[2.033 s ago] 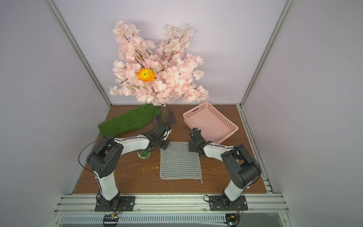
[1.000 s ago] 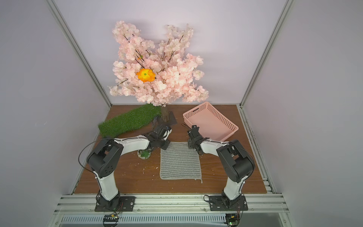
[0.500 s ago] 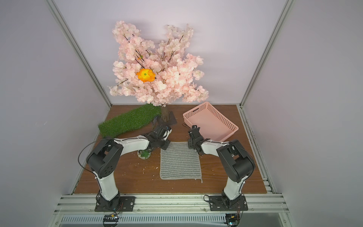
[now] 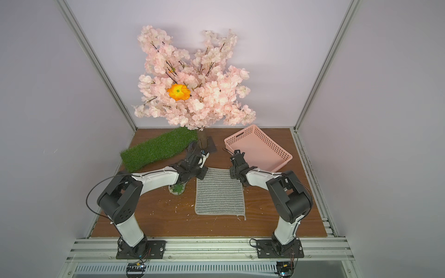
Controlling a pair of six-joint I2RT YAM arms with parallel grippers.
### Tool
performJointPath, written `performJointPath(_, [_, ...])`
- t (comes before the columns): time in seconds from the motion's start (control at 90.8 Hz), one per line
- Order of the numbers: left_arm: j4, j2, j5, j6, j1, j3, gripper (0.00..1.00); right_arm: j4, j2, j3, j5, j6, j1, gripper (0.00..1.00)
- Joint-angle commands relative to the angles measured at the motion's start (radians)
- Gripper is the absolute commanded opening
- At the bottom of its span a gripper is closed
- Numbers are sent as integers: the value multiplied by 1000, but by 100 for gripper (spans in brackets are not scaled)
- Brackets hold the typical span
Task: Fold the square dishcloth
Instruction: Fold the cleaning item at the center of the board.
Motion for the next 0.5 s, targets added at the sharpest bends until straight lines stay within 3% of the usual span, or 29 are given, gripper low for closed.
performJointPath(0.0, [18,-25,-38,9,12,-13,0,7,7,29,29,-22,-6,6])
performJointPath(0.484, [121,-109,-49,67,14,-73,0,135,-120,-36,63,-57,-5,2])
